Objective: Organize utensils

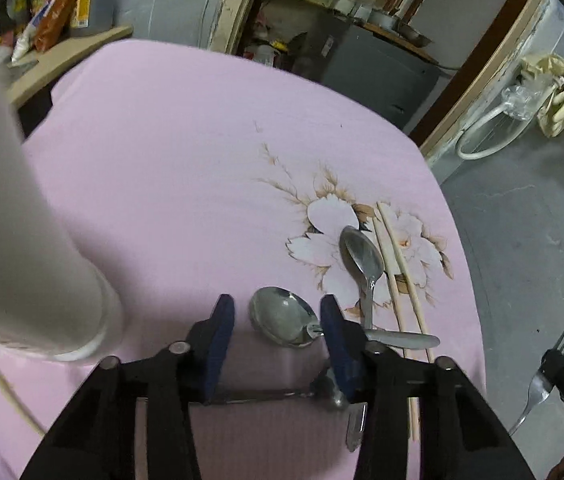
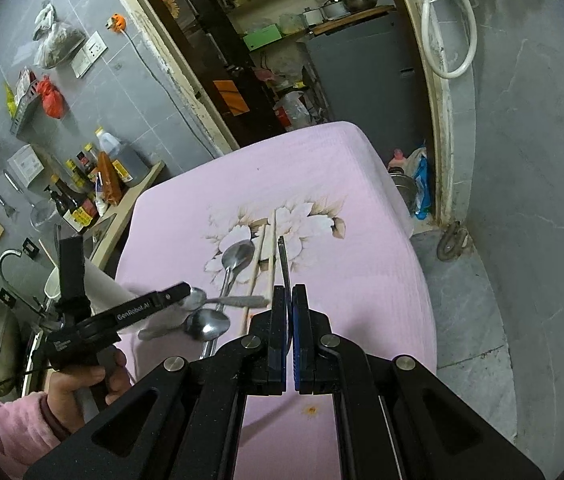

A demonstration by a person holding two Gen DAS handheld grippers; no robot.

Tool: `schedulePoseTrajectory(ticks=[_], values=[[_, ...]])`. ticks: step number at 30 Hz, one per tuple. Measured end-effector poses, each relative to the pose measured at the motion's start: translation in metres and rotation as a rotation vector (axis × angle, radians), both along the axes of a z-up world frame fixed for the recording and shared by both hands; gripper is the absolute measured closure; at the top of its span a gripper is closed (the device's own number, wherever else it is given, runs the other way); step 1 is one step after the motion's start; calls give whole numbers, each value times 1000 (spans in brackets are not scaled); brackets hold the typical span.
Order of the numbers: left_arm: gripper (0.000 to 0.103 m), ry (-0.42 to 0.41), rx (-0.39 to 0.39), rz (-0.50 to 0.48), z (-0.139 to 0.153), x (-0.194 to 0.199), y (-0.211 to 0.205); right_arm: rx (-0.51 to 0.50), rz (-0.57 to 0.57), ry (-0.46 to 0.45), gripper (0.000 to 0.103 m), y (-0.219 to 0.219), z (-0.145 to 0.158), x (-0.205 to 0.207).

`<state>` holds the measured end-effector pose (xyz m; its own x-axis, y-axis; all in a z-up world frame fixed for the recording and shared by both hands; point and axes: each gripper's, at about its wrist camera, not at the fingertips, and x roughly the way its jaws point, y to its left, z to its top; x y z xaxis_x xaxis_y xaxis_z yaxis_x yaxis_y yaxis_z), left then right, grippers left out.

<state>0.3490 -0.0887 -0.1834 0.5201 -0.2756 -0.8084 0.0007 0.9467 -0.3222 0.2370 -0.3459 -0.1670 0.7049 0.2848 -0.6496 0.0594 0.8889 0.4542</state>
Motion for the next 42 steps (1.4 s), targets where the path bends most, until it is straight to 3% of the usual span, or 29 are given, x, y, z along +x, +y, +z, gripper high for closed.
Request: schedulePoseTrajectory(ticks=[5,11,18,24,30,35,42], values=[[91,33,28,29,-8,2,-4,10,37,-5,100,3,-4,17],[97,-10,2,53,0,3,-6,10,70,-13,100,13,-2,26],[100,-185,71,-6,45,-8,-16,-33,58,-79,100,19,21,16],[101,-338,136,-51,99,-28,-11,-128,28,-211,100,41,70,7],[101,-457,144,-33,162,-52,27,-216,4,-377,100,85,134,-1],[101,-547,185,0,211,-69,72,-224,14,-486,100,132,177,6],[101,-599,291,116,247,-90,167,-244,57,-575,100,202,203,23]])
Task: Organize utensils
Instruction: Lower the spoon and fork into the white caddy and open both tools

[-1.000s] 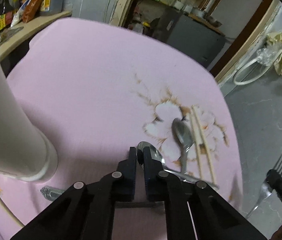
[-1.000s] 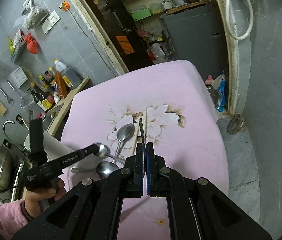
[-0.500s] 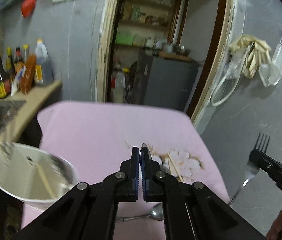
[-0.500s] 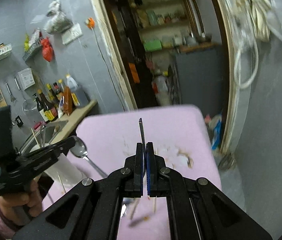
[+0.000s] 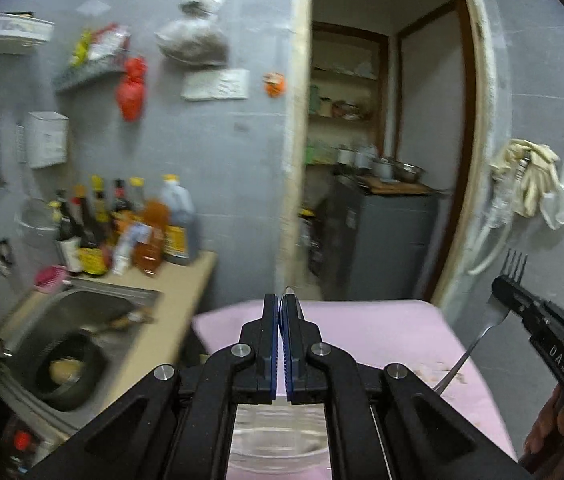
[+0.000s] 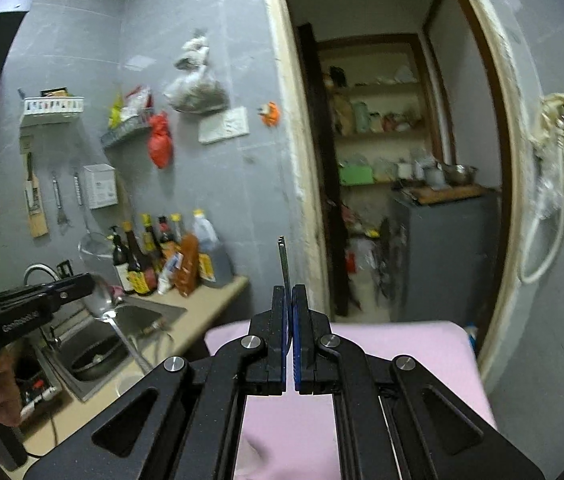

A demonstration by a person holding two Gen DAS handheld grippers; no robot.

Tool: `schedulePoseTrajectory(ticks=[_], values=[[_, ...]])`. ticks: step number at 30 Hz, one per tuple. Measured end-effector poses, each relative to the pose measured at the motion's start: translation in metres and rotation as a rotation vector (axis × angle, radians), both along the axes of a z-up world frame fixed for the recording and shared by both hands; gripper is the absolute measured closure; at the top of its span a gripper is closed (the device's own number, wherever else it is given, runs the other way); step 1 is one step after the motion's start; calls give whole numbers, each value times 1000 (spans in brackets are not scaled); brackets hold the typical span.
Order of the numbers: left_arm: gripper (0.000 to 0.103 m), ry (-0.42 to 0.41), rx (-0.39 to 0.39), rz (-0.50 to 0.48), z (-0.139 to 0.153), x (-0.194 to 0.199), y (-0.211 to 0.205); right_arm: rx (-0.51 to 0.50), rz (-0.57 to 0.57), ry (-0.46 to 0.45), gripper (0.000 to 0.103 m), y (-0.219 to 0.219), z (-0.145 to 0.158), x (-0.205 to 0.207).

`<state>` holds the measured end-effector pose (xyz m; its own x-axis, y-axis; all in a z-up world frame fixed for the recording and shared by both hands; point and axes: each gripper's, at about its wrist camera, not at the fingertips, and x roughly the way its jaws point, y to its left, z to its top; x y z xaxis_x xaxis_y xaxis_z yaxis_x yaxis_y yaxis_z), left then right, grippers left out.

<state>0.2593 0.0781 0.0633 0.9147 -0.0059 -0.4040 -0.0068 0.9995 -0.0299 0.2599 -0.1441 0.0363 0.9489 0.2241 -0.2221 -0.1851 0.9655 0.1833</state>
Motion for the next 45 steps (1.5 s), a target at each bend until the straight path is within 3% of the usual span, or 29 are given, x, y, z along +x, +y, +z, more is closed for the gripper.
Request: schedulePoseTrajectory(ticks=[7,13,23,27,29,34,36,38,42,45], values=[[101,-1,102,103,-14,2,53,-151,11,-23,100,63,-13,11],[101,34,186,118,-44,13,56,-289,-11,-23,101,91,-29,8],[100,12,328,66,-85,13,30,-315,-10,-26,101,105,-56,14],[100,36,329,38,-96,15,24,-311,21,19,101,108,-66,21],[100,61,295,18,-98,16,26,-264,53,49,100,102,-67,21],[95,169,19,-81,-102,22,50,-125,122,124,95,84,-68,24],[95,209,-64,-103,-107,25,57,-74,142,140,77,77,-70,24],[94,236,-140,-110,-112,26,64,-33,149,148,74,70,-70,22],[89,242,-209,-121,-113,24,67,37,127,151,74,51,-67,18],[71,218,-247,-122,-106,19,65,80,97,148,70,34,-63,11]])
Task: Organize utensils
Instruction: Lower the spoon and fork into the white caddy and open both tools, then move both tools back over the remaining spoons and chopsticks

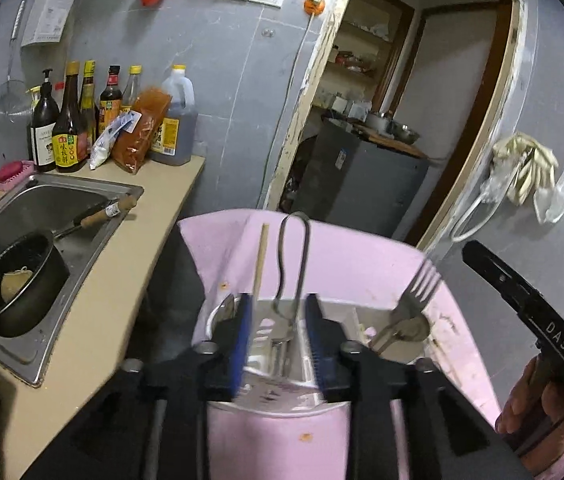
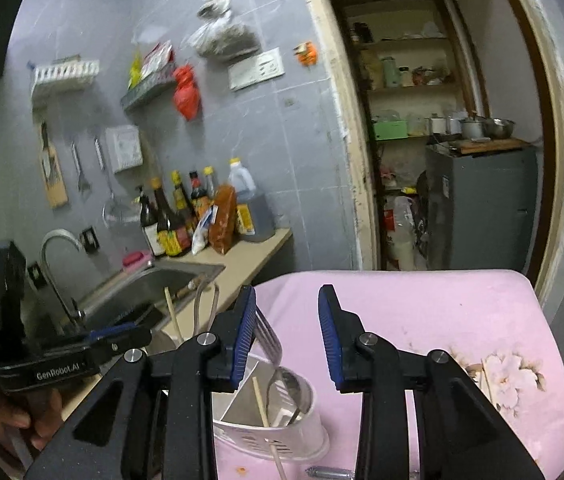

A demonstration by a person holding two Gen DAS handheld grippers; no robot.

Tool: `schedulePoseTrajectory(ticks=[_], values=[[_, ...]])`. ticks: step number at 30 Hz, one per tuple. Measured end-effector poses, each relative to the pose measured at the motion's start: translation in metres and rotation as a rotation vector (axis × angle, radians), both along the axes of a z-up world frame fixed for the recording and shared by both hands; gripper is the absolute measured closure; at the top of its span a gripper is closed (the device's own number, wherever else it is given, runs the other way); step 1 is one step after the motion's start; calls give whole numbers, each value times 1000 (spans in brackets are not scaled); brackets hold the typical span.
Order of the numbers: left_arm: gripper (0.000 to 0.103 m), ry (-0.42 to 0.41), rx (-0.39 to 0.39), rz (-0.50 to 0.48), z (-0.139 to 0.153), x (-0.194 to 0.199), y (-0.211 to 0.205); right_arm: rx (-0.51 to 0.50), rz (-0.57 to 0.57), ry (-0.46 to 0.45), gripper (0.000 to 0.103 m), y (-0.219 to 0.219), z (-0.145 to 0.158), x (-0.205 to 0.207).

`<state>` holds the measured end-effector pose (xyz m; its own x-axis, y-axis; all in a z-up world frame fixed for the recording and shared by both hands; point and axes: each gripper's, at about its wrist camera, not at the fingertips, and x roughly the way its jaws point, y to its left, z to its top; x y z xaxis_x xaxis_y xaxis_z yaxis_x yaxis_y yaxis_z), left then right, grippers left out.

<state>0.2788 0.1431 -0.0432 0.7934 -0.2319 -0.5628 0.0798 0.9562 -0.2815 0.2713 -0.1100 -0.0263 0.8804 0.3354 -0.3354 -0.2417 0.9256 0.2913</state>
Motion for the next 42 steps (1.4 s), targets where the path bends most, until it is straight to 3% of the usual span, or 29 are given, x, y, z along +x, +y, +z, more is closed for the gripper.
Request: schedulePoseTrajectory(ticks=[4,9,11,18,26,33,42], values=[[57,-37,-37,1,14,-3,-10,37,-66,-10,51,-29,5,-13],[34,-107,-30,-2,31,-11,-35,28,-163,-48,25,-66,12,-34],[23,-148,-28,4,37,-16,-49,17,-193,-70,21,-76,18,-42],[6,-267,38,24,47,-28,-100,-73,-286,-133,2,-117,25,-64],[1,-331,144,15,42,-32,-162,-147,-309,-122,2,-154,20,-68],[1,-299,167,11,20,-23,-199,-153,-269,-59,2,-188,-8,-53],[1,-231,214,-42,-22,-10,-242,-109,-182,108,2,-231,-68,-18]])
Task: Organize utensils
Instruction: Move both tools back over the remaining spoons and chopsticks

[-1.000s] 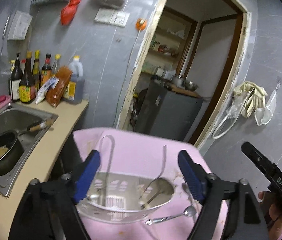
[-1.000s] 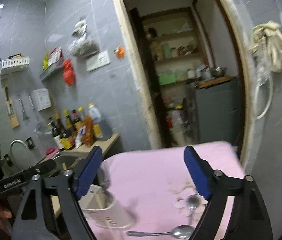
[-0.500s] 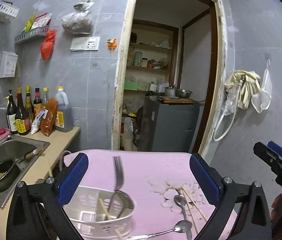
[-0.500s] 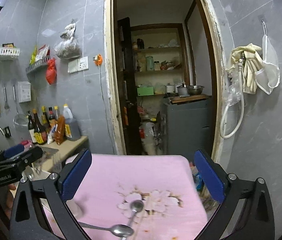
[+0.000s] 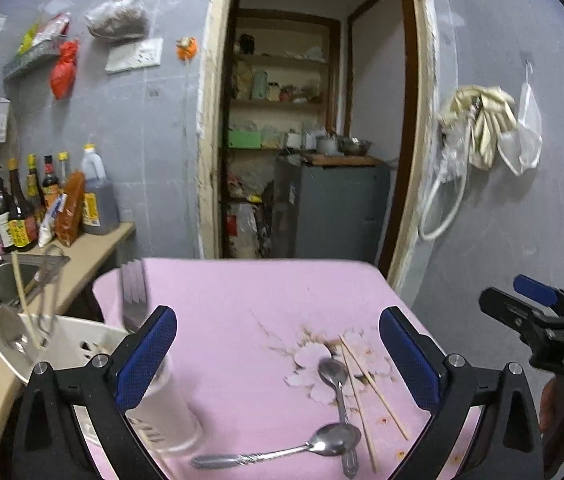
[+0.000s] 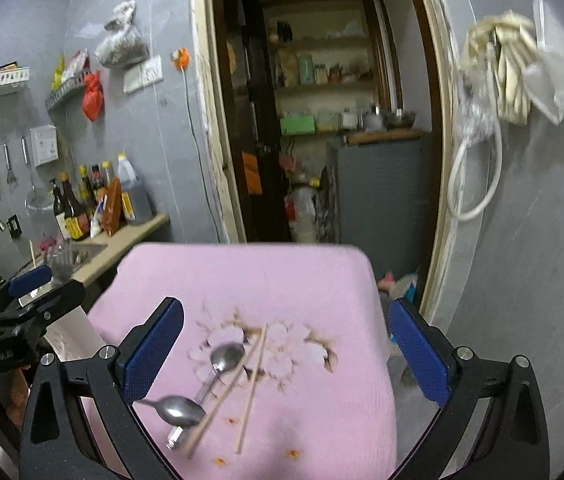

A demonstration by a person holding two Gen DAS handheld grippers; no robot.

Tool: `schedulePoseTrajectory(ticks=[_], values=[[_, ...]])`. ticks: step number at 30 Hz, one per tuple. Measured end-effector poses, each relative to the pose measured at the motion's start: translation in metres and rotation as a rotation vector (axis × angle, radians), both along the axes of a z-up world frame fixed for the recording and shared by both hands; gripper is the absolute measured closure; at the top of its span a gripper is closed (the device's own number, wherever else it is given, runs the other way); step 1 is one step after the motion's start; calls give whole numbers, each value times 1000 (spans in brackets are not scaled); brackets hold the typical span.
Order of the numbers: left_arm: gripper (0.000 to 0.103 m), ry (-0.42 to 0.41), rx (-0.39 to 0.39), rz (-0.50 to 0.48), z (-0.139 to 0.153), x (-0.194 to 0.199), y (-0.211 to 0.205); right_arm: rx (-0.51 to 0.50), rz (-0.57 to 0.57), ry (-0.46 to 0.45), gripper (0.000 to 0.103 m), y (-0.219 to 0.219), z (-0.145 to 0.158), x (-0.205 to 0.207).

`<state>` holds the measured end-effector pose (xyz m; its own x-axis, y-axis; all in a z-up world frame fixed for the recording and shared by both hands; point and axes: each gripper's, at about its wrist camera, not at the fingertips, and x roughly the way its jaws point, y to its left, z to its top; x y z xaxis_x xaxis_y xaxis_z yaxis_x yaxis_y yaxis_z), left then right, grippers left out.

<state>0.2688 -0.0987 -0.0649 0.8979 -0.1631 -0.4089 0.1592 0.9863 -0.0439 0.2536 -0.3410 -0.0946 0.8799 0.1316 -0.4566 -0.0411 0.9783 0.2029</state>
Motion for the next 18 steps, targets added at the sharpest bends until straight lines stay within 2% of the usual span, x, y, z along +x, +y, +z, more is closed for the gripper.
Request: schedulePoseTrajectory(ticks=[4,6,8,10,12,15,18], values=[[1,44,58,-56,-17,2,-12,40,37,74,6,-11,-26,14],[1,73,91,-85,-25,3,-16,42,61,113,18,-10,-38,20],[1,100,117,-103,-34,4,-16,49,82,141,26,-9,-48,25],[3,125,131,-125,-41,5,-17,59,115,183,29,-5,-60,33],[7,151,153,-147,-49,6,-20,68,142,220,38,-1,-70,39],[19,195,194,-177,-60,9,-25,77,175,267,48,7,-82,47],[29,237,236,-204,-70,12,-31,82,208,315,56,16,-93,55]])
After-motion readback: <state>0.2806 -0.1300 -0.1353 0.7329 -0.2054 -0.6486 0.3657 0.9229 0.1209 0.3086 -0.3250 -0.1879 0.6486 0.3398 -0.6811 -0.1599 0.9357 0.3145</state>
